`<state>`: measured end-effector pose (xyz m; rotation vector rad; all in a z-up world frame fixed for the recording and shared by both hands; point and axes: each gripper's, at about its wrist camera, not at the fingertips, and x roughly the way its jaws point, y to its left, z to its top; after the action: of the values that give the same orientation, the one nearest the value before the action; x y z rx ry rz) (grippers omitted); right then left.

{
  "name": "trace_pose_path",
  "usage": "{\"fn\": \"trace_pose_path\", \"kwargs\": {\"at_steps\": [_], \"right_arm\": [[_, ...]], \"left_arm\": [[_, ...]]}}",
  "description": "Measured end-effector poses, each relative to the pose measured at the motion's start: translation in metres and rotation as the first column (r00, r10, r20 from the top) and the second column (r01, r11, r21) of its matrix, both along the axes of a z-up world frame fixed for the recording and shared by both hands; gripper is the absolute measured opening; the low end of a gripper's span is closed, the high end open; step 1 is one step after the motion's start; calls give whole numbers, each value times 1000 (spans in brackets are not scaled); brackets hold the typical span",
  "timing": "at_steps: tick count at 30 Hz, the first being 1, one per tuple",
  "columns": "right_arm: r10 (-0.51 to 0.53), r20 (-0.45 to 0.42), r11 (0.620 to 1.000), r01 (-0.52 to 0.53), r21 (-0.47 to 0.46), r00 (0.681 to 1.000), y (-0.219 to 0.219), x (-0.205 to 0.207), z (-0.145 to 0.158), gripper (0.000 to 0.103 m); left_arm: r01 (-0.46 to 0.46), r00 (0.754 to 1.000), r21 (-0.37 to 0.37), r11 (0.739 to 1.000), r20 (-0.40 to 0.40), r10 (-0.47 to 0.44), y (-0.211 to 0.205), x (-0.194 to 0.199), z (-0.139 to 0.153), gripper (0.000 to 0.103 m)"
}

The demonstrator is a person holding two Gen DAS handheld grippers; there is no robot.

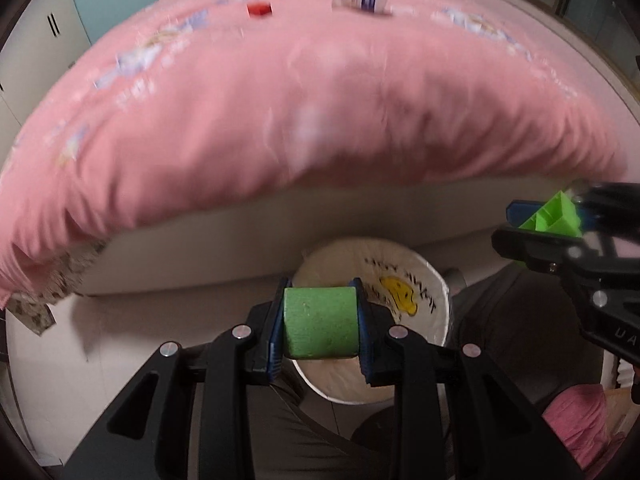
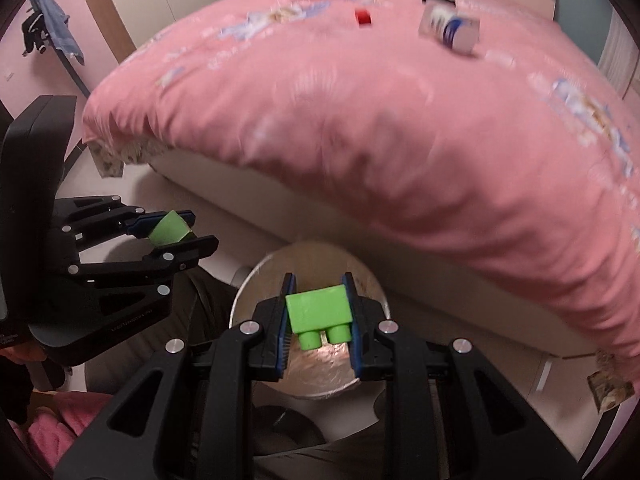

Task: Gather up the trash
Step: 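Carry the green block with the left tool while the right tool carries the lime brick to the bin, then lower and open the left tool over the bin while the right tool releases the lime brick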

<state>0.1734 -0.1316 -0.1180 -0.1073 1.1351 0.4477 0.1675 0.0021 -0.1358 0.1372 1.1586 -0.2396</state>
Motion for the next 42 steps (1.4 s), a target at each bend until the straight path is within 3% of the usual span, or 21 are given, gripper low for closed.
{"fn": "trace_pose_path", "kwargs": {"at_steps": [12,22,33,42], "right_arm": [[6,-165,997,-18,-73,986,13,6,-84,24],[12,-288,994,-43,-99,958,25,9,-142,24],[-8,-452,996,-32,-80,892,24,20,-206,24],[-31,-551,996,-19,-85,834,24,30,-253,25]], "left_arm": [[-8,990,2,1000,-144,9,-1,7,-65,32],[-28,966,5,1000,-257,29,3,17,-115,32],[-53,925,-7,999,-377,47,-6,34,-167,32],[-69,876,-23,997,-481,50,-13,48,-210,32]]}}
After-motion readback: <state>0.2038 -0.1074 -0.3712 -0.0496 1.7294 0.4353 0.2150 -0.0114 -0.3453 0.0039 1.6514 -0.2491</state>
